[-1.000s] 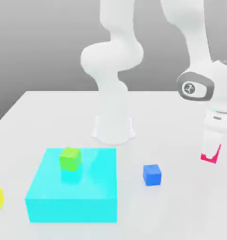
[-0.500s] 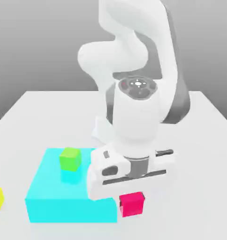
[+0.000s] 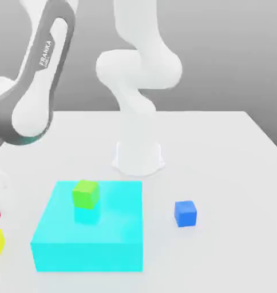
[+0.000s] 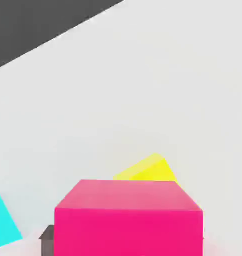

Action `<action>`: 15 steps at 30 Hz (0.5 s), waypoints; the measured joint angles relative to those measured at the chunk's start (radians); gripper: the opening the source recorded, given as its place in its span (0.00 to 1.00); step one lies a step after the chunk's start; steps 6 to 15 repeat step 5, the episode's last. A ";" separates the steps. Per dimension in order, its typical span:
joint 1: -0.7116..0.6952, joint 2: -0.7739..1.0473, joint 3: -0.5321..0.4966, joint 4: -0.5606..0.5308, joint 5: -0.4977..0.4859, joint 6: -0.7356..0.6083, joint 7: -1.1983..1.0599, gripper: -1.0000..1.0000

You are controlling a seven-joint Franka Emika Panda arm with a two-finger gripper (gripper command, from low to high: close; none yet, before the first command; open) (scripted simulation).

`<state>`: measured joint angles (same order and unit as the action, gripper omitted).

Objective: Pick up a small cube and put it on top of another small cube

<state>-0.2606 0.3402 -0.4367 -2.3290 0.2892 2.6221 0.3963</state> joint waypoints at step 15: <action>-0.032 0.056 0.036 0.005 0.049 0.046 -0.034 1.00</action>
